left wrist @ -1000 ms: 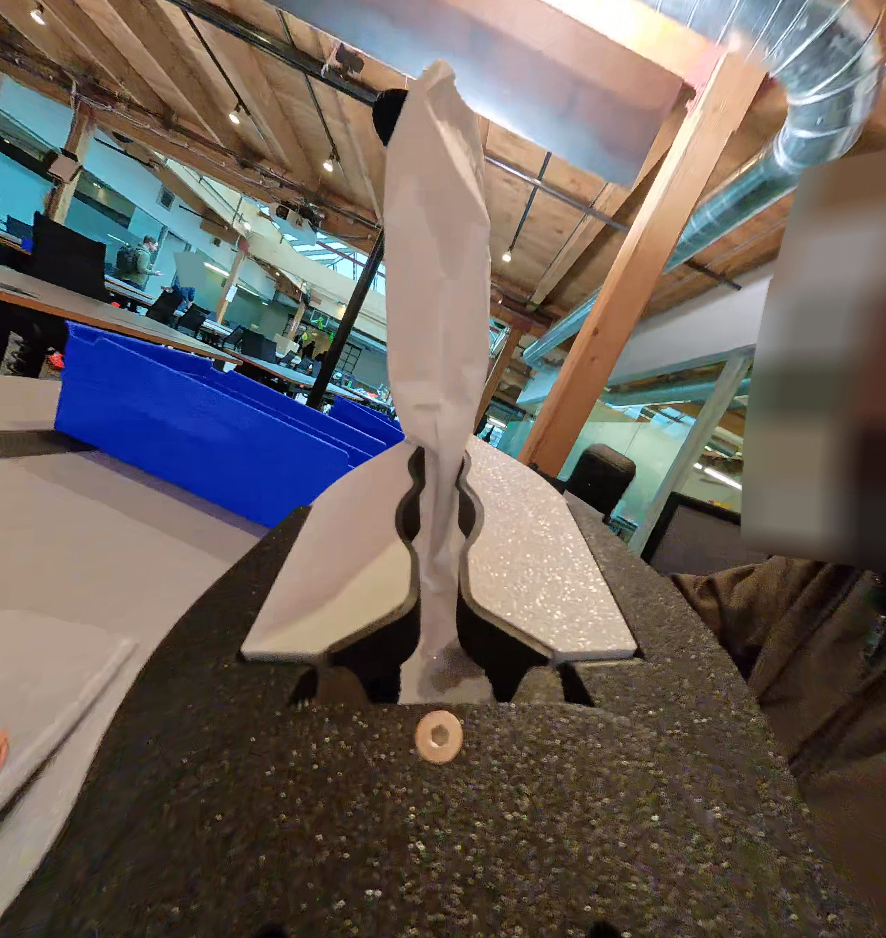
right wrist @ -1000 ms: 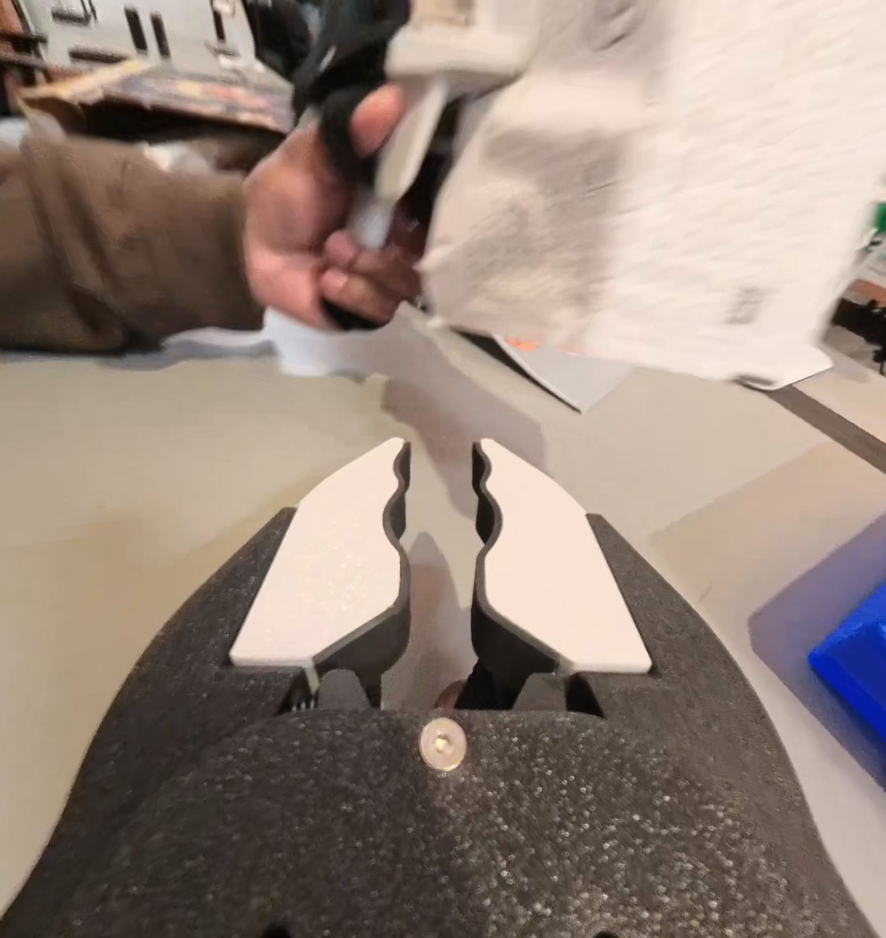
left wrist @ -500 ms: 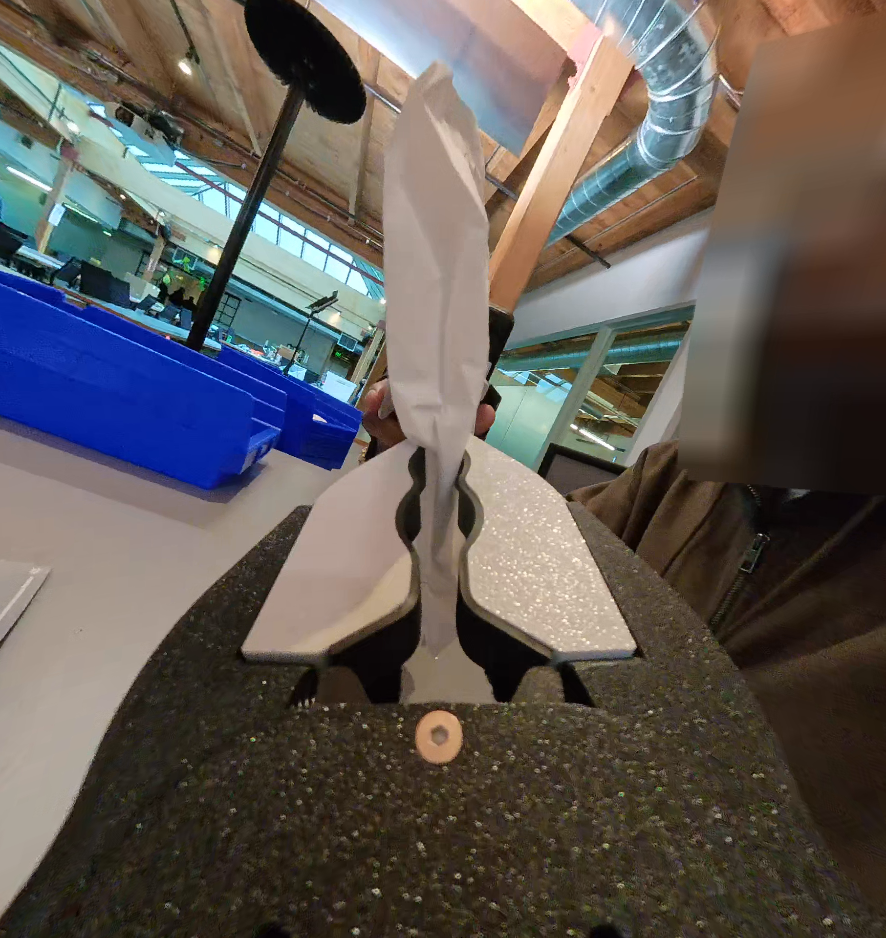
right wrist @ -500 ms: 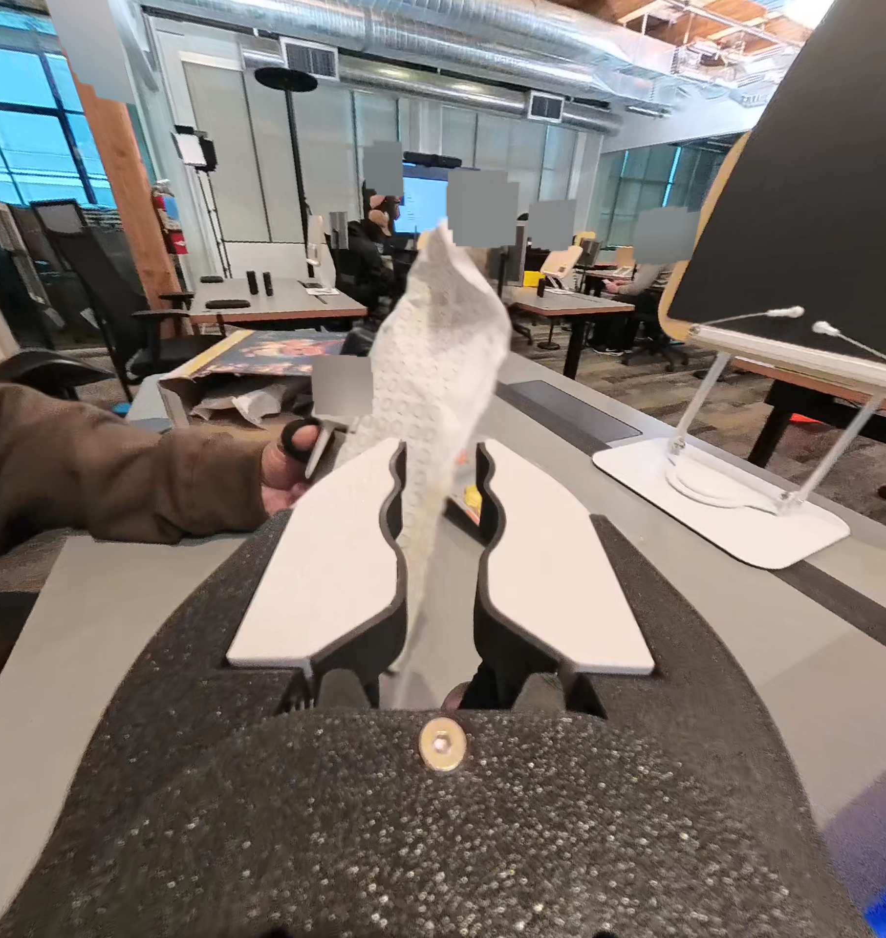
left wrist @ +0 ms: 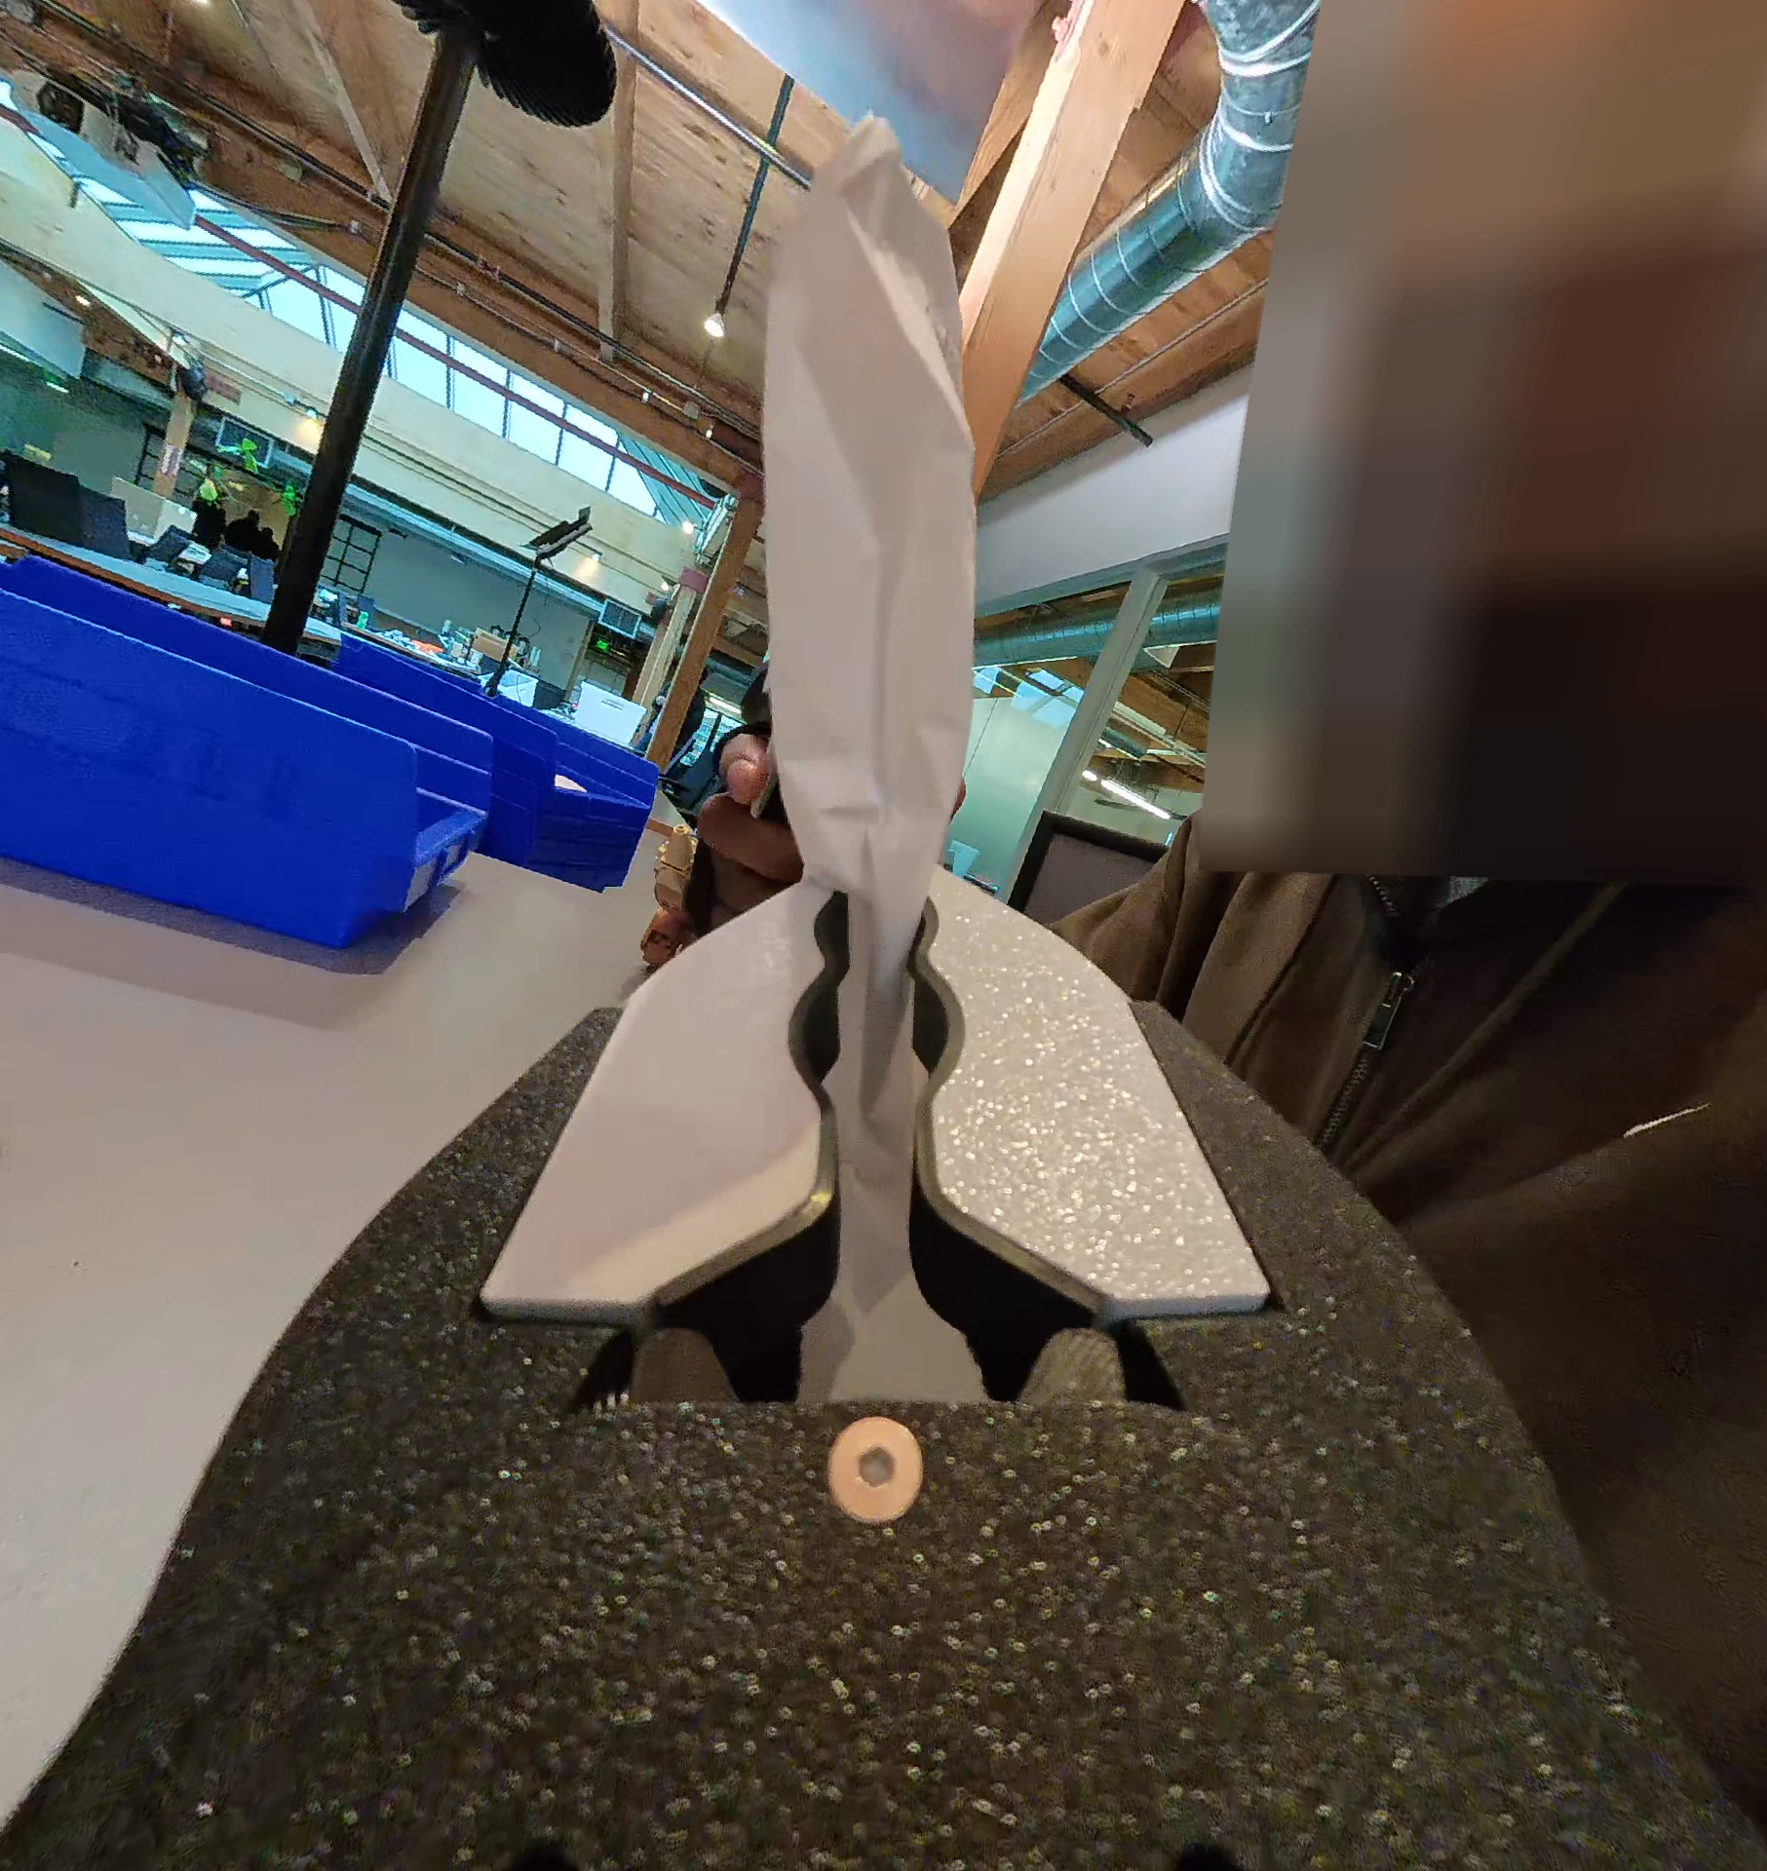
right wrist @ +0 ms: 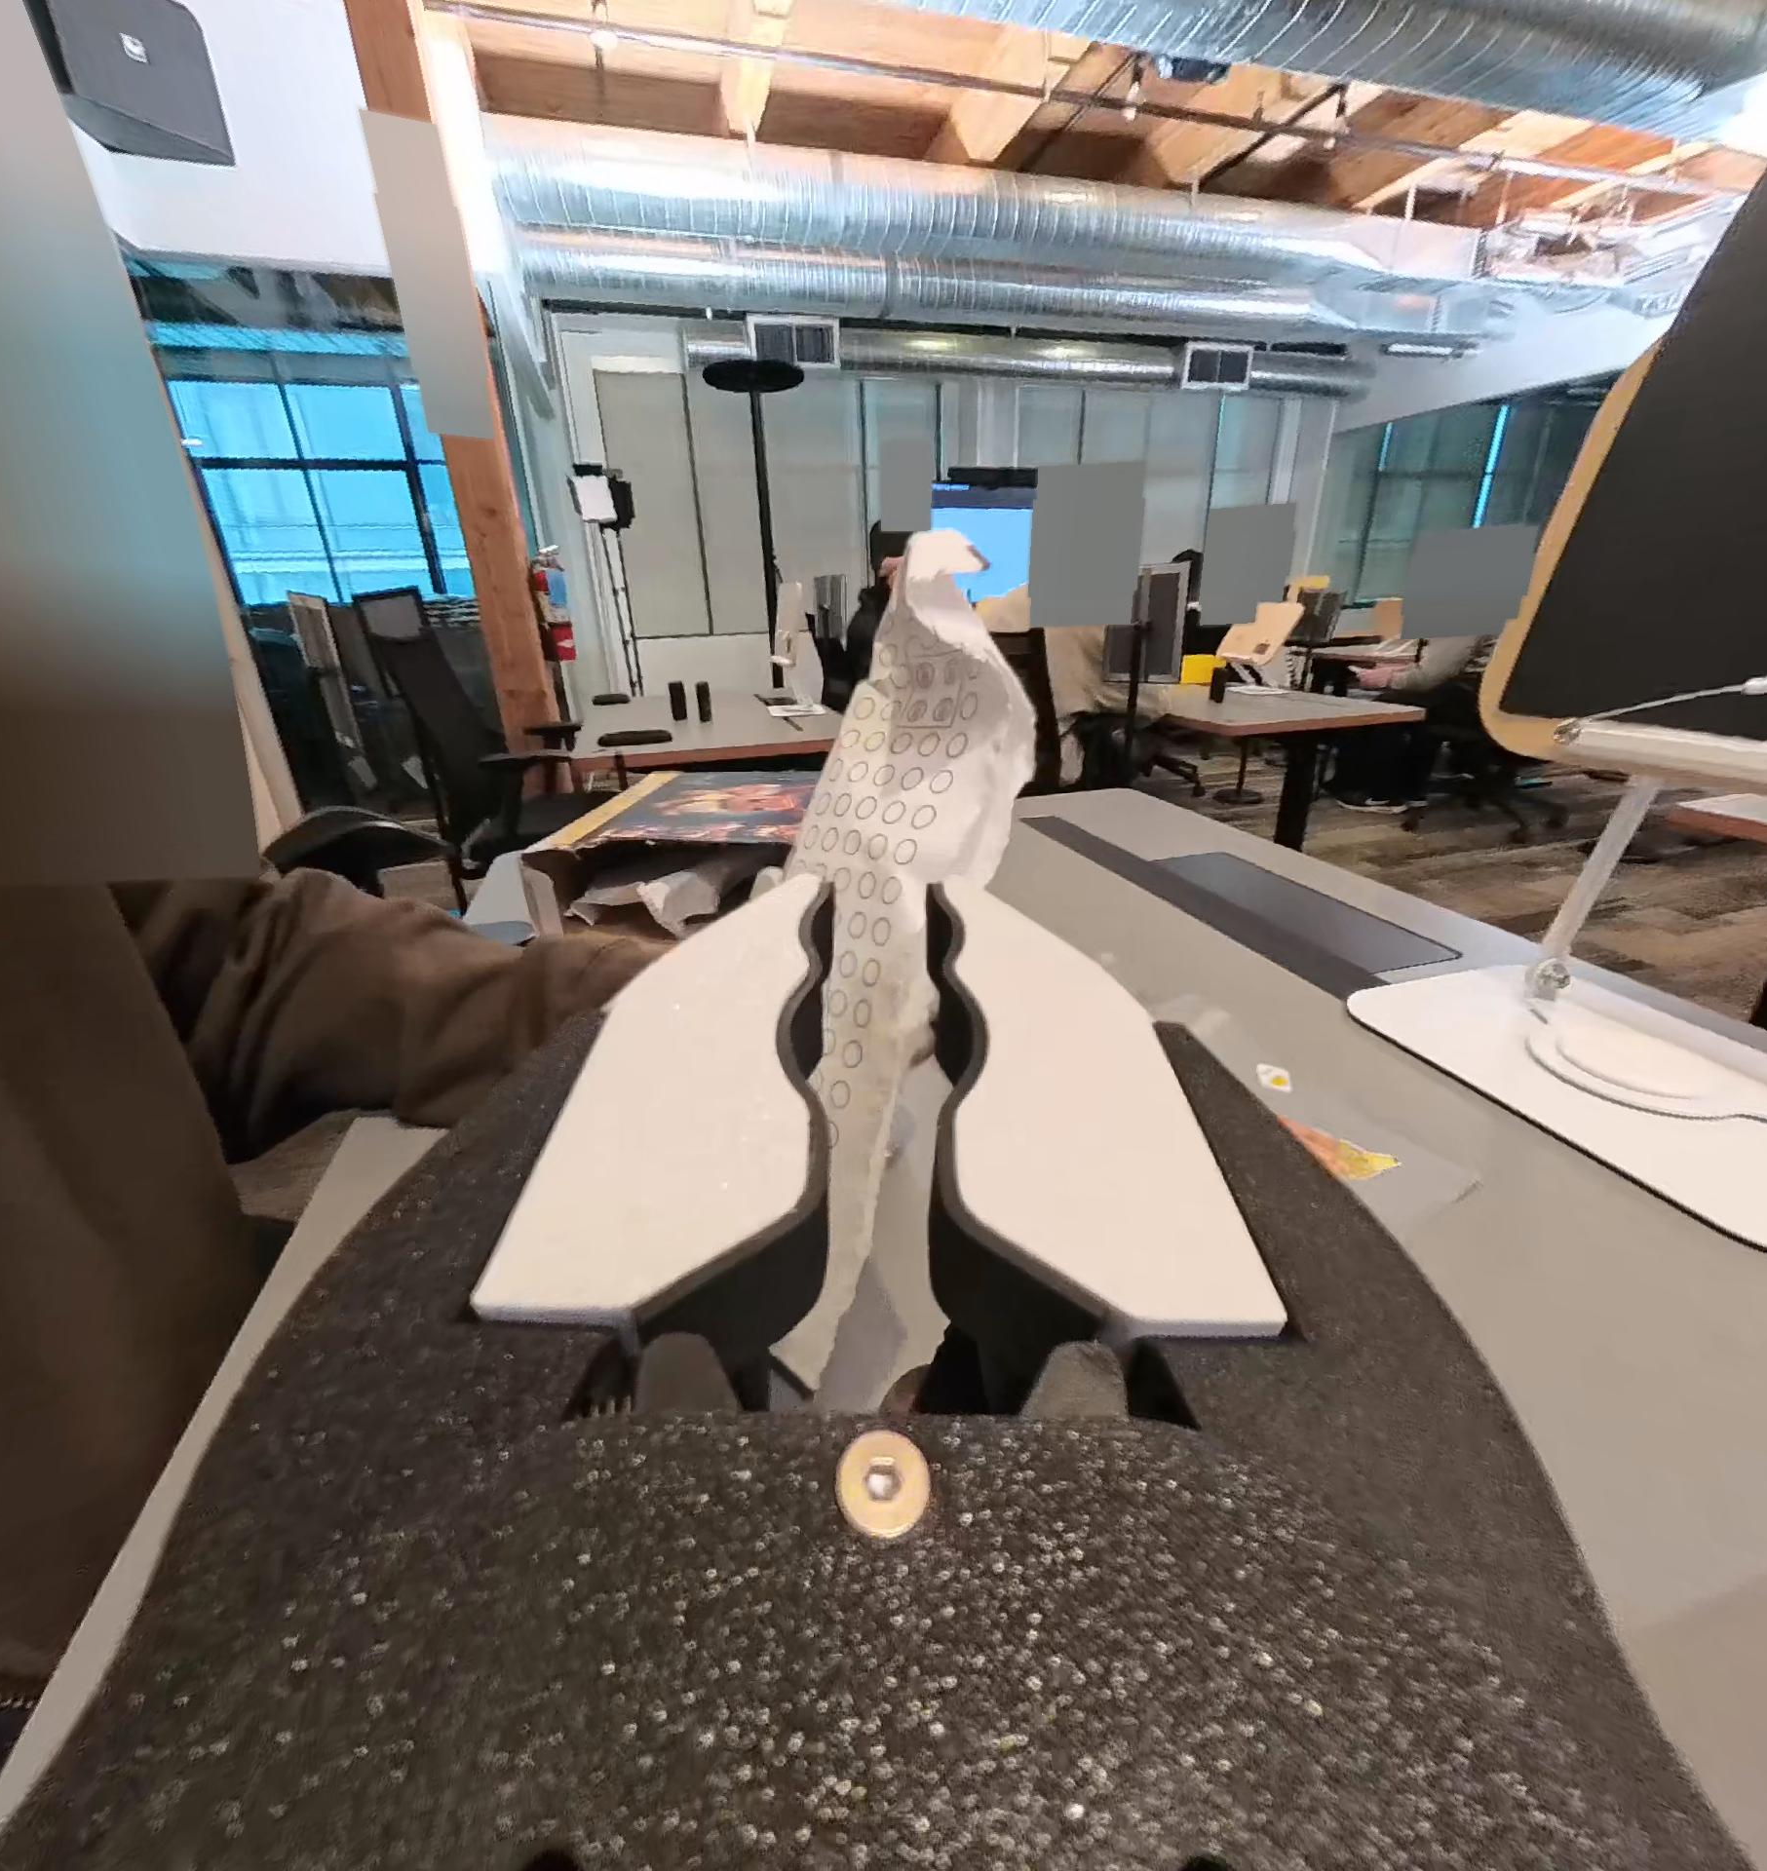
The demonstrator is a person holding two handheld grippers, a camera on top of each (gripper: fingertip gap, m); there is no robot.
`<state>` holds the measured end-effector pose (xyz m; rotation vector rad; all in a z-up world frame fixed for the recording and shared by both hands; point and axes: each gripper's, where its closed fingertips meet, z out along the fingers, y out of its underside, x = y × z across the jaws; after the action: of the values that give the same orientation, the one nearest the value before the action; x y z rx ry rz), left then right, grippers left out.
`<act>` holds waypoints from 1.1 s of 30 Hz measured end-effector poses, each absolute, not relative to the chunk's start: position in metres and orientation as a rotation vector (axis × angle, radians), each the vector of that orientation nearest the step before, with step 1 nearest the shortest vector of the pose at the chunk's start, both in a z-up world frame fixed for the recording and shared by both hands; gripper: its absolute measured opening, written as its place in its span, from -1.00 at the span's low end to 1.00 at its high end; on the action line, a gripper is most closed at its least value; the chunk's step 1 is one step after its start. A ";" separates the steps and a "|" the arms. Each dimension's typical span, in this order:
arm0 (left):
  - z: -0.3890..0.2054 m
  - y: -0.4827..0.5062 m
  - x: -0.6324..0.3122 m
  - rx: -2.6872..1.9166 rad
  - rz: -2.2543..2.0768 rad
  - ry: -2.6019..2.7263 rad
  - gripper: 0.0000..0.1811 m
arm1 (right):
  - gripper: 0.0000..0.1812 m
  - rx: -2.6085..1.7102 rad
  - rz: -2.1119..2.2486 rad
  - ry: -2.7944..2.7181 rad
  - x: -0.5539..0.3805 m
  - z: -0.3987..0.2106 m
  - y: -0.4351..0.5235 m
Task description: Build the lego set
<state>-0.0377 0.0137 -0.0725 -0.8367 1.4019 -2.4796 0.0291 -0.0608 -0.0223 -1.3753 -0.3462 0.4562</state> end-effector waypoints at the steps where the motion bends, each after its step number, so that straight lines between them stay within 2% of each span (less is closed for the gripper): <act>1: -0.073 0.013 -0.038 -0.833 -2.475 1.412 -0.90 | -0.81 -1.397 0.451 -0.351 0.028 -0.027 -0.059; 20: -0.072 0.026 -0.035 -0.847 -2.294 1.338 -0.89 | -0.73 -1.416 0.659 -0.561 -0.038 -0.036 -0.081; 33: -0.048 -0.004 -0.095 -0.318 -2.588 1.433 -0.94 | -0.80 -1.348 0.641 -0.655 -0.081 -0.028 -0.102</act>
<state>-0.0946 -0.0038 -0.0483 -0.3177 1.4334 -2.5882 -0.0811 -0.1021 -0.0278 -1.3476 -0.6550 0.6412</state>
